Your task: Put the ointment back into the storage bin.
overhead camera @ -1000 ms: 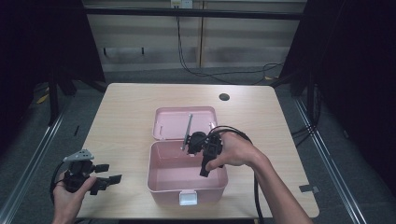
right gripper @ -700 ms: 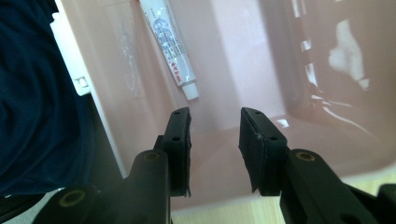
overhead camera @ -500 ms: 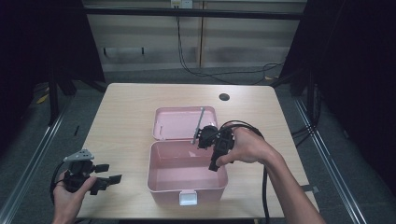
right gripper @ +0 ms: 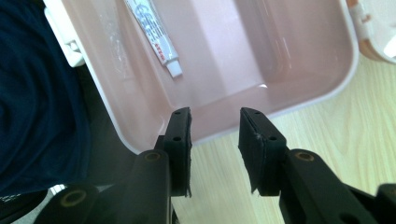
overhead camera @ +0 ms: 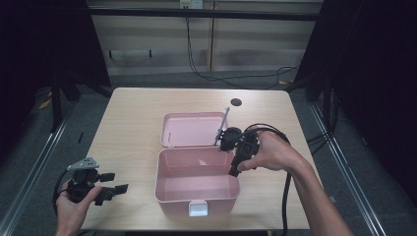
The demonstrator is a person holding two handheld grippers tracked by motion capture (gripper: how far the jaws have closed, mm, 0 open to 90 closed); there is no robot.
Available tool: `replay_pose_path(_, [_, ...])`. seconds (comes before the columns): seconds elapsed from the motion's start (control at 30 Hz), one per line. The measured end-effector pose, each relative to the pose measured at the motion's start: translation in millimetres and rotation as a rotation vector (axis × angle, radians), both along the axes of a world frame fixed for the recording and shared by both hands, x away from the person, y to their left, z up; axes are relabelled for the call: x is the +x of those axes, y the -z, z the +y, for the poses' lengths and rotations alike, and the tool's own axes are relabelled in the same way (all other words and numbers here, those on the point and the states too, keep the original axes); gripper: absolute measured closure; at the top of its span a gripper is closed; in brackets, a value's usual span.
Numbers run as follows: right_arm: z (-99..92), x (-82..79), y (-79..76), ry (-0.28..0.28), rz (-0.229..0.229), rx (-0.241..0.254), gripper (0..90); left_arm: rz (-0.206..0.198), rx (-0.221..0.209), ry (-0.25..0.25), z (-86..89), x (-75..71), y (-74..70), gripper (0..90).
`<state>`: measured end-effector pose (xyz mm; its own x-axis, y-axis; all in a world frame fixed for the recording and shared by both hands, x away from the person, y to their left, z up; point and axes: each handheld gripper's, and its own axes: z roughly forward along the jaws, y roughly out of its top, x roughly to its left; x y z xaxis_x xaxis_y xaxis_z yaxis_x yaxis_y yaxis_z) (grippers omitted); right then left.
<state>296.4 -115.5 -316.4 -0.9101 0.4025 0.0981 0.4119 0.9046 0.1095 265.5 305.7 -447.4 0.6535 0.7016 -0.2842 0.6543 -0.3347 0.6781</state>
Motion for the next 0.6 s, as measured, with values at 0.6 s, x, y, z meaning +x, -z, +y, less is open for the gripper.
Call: replay_pose_path(0.6, [-44.2, -7.5, 7.0, 0.109, -0.012, 0.003, 63.0, 0.002, -0.003, -0.001, -0.4, 0.0, 0.3, 22.6])
